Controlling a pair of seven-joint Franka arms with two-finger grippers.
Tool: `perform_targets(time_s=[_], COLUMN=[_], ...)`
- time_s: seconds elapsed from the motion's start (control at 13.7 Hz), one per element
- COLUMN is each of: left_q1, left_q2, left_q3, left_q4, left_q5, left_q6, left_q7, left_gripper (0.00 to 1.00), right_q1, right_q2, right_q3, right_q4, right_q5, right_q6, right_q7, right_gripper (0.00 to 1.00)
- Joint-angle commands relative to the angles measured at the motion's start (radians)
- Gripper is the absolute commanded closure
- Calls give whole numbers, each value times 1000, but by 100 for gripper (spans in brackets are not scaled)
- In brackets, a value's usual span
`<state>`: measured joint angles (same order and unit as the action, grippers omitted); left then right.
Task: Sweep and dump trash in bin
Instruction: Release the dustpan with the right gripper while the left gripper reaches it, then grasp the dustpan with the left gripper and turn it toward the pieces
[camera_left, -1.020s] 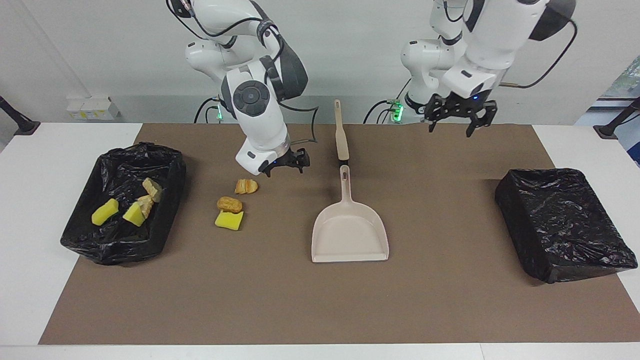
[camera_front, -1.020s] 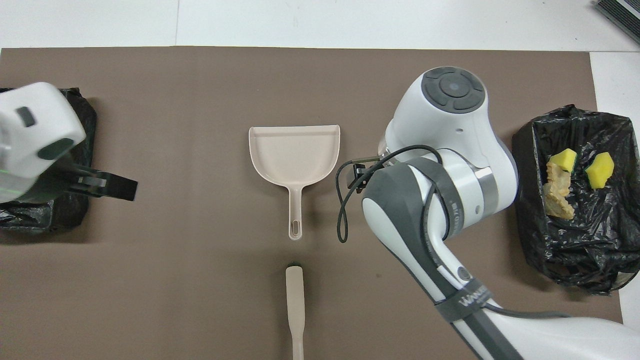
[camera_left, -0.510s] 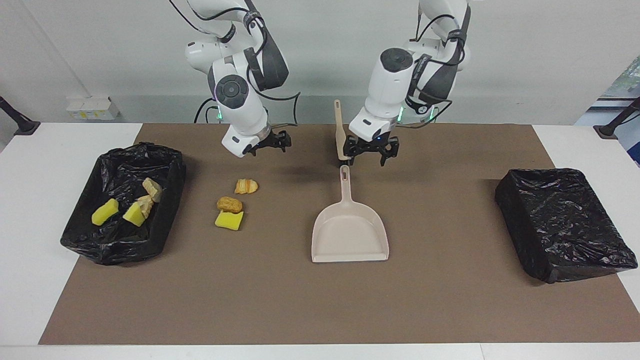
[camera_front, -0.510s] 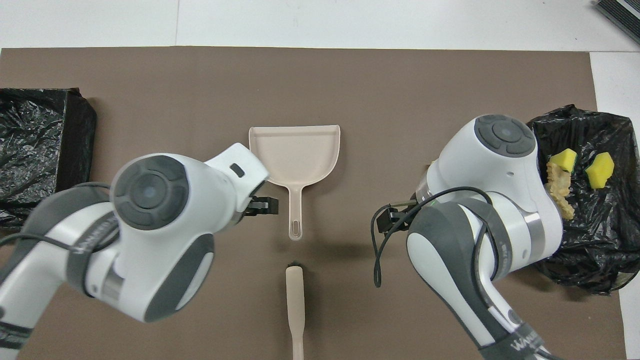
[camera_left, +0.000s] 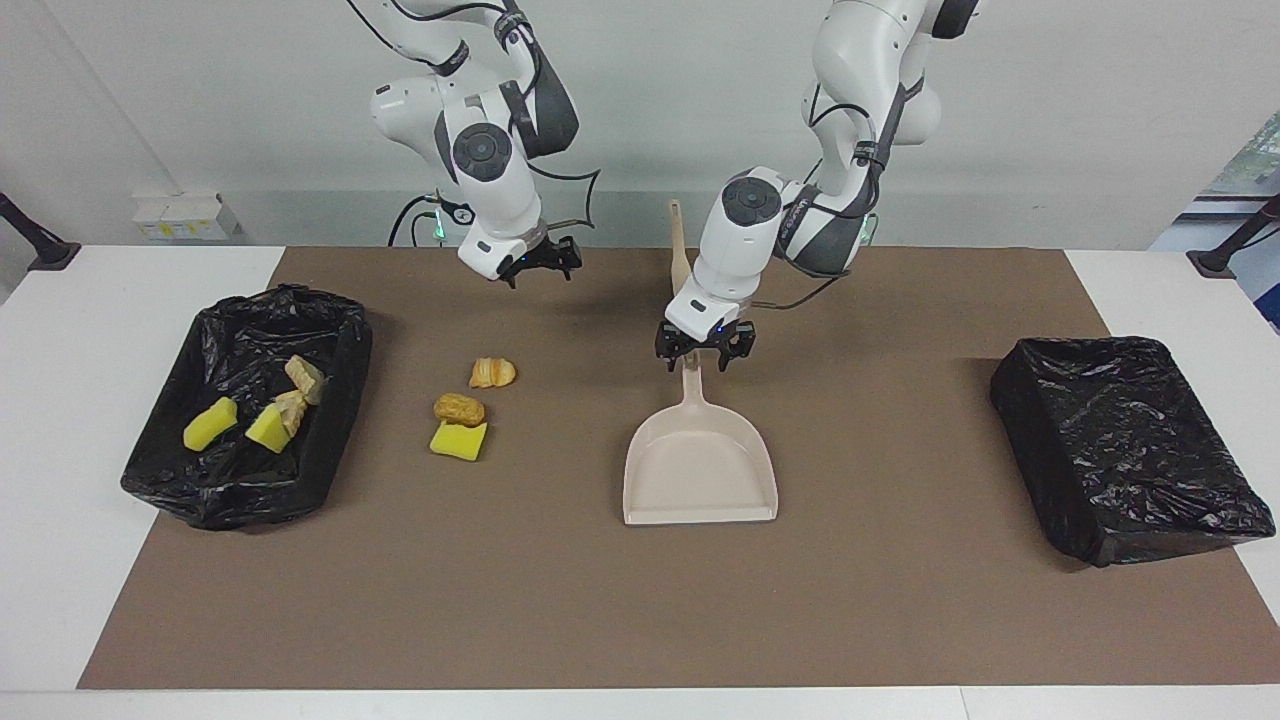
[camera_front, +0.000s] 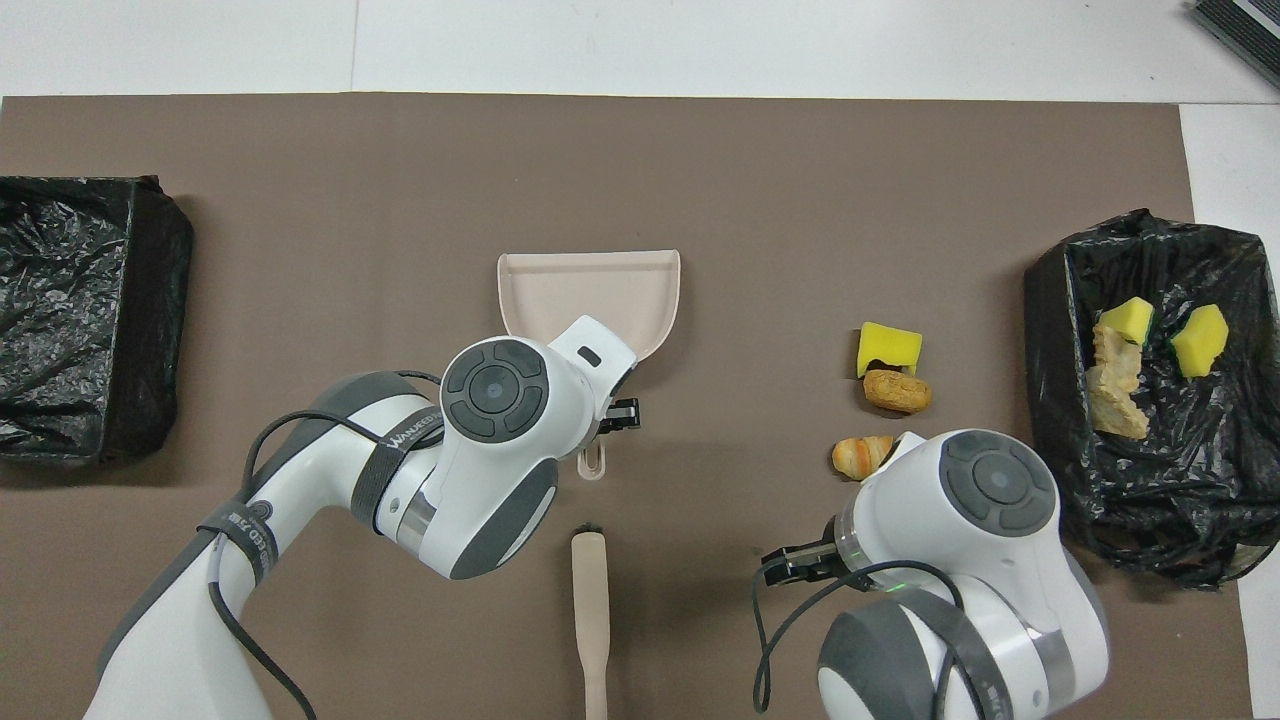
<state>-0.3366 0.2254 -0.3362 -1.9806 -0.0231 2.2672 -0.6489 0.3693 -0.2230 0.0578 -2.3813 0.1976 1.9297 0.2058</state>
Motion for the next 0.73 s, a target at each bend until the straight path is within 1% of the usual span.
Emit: perform_targets(time_s=[0.0, 0.07, 0.15, 0.22, 0.36, 0.44, 0.58, 0.66], left_q1=[-2, -2, -1, 1, 39, 56, 93, 105], left_q2=[-9, -11, -11, -11, -14, -14, -11, -11], left_q3=[8, 9, 10, 11, 11, 11, 11, 11], left_q4=[-1, -7, -6, -1, 28, 46, 60, 60], left_q5=[15, 15, 15, 17, 104, 135, 175, 239], left_q6=[-14, -26, -43, -58, -80, -104, -138, -144], left_q7=[64, 92, 112, 130, 222, 288, 493, 632], left_gripper=[79, 93, 98, 100, 100, 100, 100, 100], right_q1=[52, 78, 89, 112, 144, 161, 192, 229], right_q2=[-44, -47, -52, -55, -74, -81, -93, -96], right_q3=[2, 4, 4, 4, 4, 4, 7, 7], right_q4=[-49, -49, -50, -56, -81, -90, -98, -98], right_q5=[51, 52, 62, 95, 120, 129, 163, 166], right_q6=[70, 83, 100, 118, 167, 173, 189, 198], right_q7=[80, 130, 164, 187, 231, 240, 282, 321], right_gripper=[5, 6, 7, 8, 8, 8, 8, 8])
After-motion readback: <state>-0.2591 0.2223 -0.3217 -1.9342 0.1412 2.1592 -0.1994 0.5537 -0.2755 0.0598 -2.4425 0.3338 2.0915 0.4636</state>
